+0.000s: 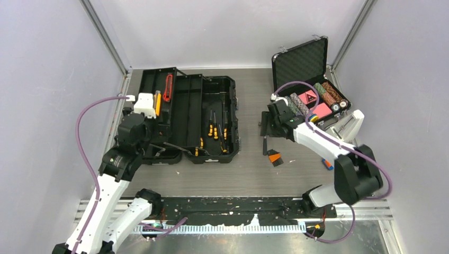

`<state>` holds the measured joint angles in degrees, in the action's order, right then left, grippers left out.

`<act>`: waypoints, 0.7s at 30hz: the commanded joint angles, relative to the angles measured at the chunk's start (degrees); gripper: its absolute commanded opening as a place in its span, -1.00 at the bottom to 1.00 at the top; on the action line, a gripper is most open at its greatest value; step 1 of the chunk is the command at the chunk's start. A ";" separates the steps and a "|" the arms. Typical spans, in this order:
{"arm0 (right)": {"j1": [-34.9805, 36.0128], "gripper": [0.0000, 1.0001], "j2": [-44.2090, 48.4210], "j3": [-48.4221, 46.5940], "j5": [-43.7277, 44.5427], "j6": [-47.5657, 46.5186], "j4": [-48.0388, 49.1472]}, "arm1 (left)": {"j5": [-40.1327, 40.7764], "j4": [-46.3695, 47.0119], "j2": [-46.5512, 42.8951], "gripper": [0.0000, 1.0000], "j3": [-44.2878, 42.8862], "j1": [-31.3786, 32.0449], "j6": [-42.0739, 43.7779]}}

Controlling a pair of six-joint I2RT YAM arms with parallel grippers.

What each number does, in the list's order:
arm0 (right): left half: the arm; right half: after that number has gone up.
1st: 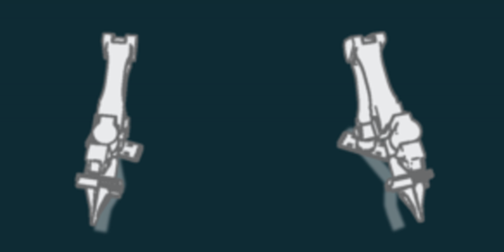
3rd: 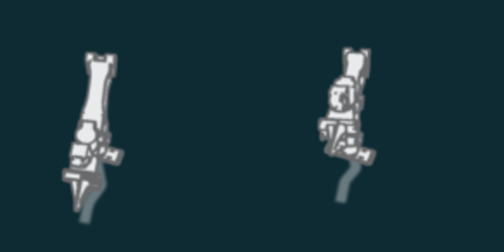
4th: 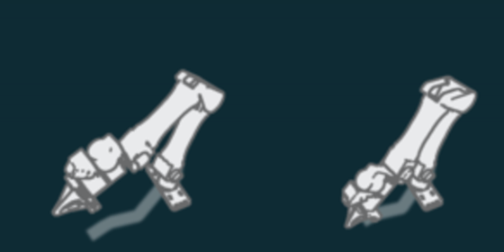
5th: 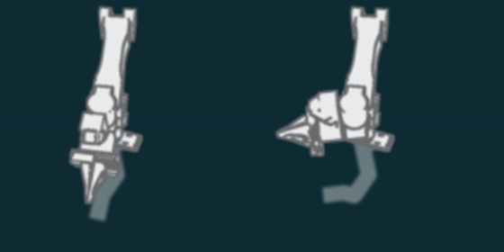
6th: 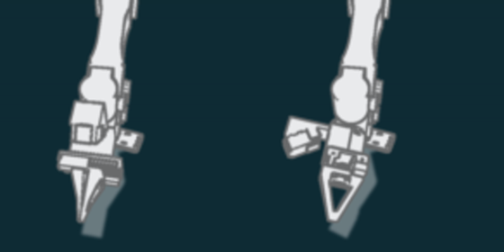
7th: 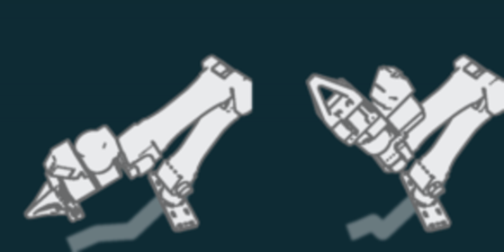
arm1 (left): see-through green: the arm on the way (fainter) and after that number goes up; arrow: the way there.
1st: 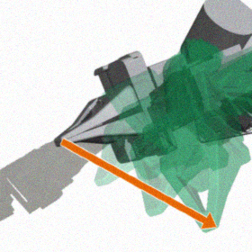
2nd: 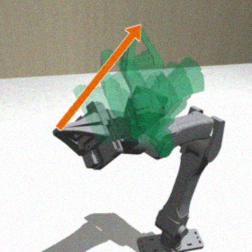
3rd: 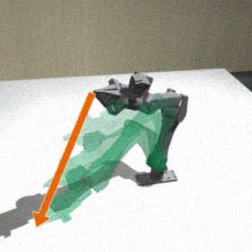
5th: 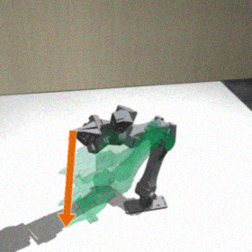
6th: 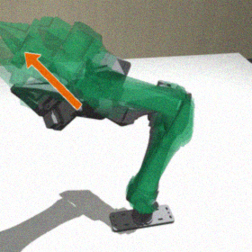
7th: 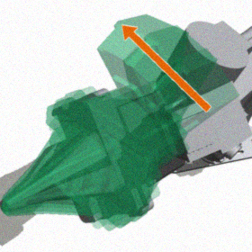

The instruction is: Pack the tool kit

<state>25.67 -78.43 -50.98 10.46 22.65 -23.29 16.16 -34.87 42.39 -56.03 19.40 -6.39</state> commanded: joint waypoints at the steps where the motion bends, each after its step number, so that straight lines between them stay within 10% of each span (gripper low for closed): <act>1: -0.36 0.22 -7.44 -5.51 -2.09 0.43 -0.13 | 5.09 11.20 -3.76 0.99 4.06 0.03 2.16; 21: -0.79 -0.53 -26.76 -11.39 0.88 1.91 4.11 | 0.74 12.94 -6.90 0.99 6.75 0.03 1.68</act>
<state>25.10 -102.32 -61.43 10.00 23.83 -20.60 19.97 -26.11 35.51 -49.41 19.40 -4.10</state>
